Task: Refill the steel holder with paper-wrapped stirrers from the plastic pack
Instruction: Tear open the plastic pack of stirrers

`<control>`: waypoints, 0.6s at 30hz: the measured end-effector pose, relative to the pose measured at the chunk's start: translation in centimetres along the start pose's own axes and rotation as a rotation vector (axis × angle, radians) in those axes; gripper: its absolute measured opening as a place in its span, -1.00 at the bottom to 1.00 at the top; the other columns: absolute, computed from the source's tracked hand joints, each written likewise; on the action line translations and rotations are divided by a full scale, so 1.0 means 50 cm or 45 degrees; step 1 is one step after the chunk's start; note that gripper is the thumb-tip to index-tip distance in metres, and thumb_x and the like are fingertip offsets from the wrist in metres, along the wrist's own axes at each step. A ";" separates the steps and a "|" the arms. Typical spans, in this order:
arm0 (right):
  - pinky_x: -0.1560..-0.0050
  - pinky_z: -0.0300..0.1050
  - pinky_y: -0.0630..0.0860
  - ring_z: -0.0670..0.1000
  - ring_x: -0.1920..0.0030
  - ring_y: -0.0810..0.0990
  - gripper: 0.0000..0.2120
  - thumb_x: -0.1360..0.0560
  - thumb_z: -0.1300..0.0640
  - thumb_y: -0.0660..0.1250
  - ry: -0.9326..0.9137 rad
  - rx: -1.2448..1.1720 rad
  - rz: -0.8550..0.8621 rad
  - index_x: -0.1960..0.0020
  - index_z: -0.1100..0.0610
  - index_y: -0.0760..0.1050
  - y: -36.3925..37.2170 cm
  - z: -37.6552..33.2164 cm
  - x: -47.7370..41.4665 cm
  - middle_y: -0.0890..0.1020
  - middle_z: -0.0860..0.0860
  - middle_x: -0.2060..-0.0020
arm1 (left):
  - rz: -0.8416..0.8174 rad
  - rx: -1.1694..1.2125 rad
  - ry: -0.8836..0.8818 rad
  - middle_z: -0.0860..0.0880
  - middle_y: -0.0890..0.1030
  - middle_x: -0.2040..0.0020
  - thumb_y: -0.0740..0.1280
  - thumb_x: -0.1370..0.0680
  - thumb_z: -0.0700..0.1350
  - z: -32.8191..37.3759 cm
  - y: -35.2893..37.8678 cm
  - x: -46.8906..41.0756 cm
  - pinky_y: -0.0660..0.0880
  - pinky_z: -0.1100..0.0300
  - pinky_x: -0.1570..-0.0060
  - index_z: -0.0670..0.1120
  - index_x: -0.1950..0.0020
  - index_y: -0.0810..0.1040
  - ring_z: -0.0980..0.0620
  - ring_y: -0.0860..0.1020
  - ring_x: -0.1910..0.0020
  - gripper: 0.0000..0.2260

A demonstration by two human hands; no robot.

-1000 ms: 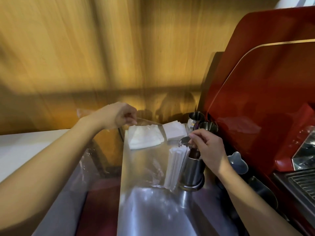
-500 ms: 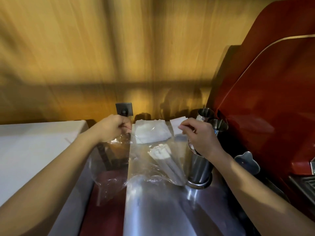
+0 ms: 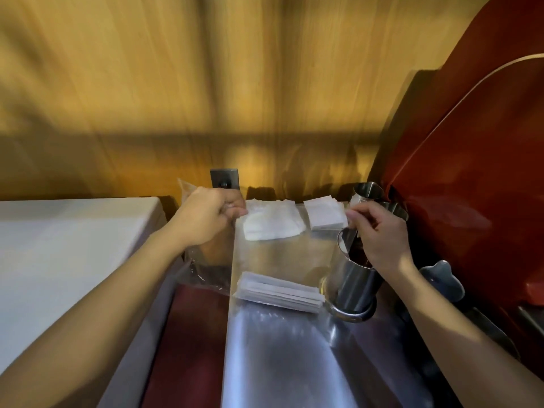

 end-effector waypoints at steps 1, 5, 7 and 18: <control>0.23 -0.46 0.38 -0.19 0.29 0.52 -0.90 -0.49 0.21 0.29 0.006 -0.011 0.025 0.17 0.17 0.56 -0.005 0.002 0.000 0.57 -0.01 0.35 | 0.012 -0.034 0.032 0.01 0.62 0.22 0.33 -0.52 -0.12 0.007 0.000 -0.001 0.36 0.09 0.04 -0.05 0.13 0.59 0.06 0.50 0.18 -0.93; 0.22 -0.49 0.40 -0.23 0.30 0.54 -0.90 -0.49 0.20 0.30 0.041 -0.068 0.075 0.17 0.08 0.56 -0.026 0.006 -0.008 0.58 -0.07 0.36 | 0.092 -0.094 0.051 -0.05 0.66 0.18 0.31 -0.53 -0.11 0.028 -0.009 -0.014 0.35 0.14 0.14 -0.06 0.09 0.59 -0.03 0.56 0.20 -0.92; 0.24 -0.46 0.42 -0.21 0.31 0.54 -0.90 -0.49 0.18 0.30 0.028 -0.077 0.071 0.19 0.06 0.55 -0.030 0.007 -0.006 0.57 -0.07 0.37 | 0.150 -0.139 0.053 -0.07 0.67 0.18 0.30 -0.53 -0.11 0.035 -0.009 -0.018 0.30 0.15 0.11 -0.08 0.08 0.59 -0.06 0.57 0.19 -0.91; 0.30 -0.43 0.42 -0.18 0.38 0.52 -0.90 -0.47 0.25 0.30 -0.057 -0.161 -0.045 0.19 0.13 0.56 -0.013 -0.011 0.012 0.55 -0.09 0.41 | -0.077 -0.158 0.169 0.02 0.62 -0.09 0.27 -0.51 0.12 0.111 0.072 -0.043 0.27 0.01 -0.16 -0.02 -0.22 0.43 -0.01 0.53 -0.11 -0.64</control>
Point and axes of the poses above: each hand's wrist, its own x-axis away from the middle knuckle, its own y-axis out of the palm, z = x × y, the point moved 3 cm from there along -x, towards the middle knuckle
